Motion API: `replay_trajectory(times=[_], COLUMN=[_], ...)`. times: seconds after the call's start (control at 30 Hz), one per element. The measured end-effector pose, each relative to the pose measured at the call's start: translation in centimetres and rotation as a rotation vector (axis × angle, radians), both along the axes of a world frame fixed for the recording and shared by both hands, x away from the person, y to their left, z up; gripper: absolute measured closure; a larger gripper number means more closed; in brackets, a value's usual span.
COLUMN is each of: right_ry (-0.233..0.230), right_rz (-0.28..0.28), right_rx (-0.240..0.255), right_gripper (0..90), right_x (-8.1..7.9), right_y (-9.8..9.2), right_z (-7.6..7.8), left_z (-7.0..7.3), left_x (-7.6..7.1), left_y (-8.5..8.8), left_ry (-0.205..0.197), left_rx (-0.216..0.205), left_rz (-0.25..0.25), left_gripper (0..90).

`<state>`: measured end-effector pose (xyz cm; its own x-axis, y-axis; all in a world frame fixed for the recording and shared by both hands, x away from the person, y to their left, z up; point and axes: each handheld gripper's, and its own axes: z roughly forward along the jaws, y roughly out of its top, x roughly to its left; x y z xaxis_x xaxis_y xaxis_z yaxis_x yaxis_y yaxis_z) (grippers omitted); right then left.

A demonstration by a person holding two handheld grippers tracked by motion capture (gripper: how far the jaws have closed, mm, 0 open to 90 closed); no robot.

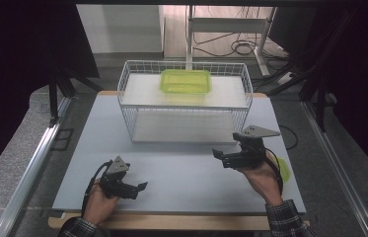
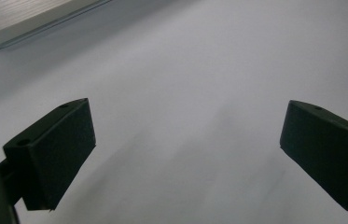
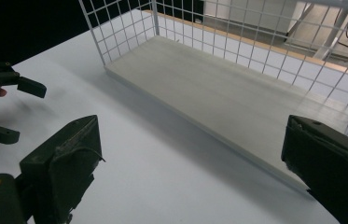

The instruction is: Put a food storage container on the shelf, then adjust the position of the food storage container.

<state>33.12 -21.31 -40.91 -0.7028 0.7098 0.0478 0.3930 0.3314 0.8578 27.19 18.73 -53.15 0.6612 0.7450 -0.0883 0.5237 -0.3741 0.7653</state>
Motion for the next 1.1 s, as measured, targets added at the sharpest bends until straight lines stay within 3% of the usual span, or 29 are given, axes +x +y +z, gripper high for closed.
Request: replay_trajectory(times=[0.47,0.67,0.93,1.1], right_ry=[0.068,0.095,0.094,0.085], right_rz=[-0.021,-0.021,-0.049,-0.094], right_rx=[-0.038,-0.085,-0.098,-0.091], right_gripper=[4.9,5.4,12.0,21.6], right_x=[-0.6,-1.0,-1.0,-0.9], right_y=[-0.6,-0.4,-1.2,-2.6], right_z=[-3.4,-4.9,-5.0,-4.7], left_z=[-0.1,0.0,0.0,0.0], left_x=[-0.1,-0.1,-0.1,-0.1], left_y=[-0.1,-0.2,-0.1,-0.1], left_ry=[0.003,0.001,0.001,-0.001], left_rx=[0.012,0.020,0.021,0.025], left_rz=[-0.006,-0.011,-0.011,-0.012], left_gripper=[3.2,3.2,3.2,3.2])
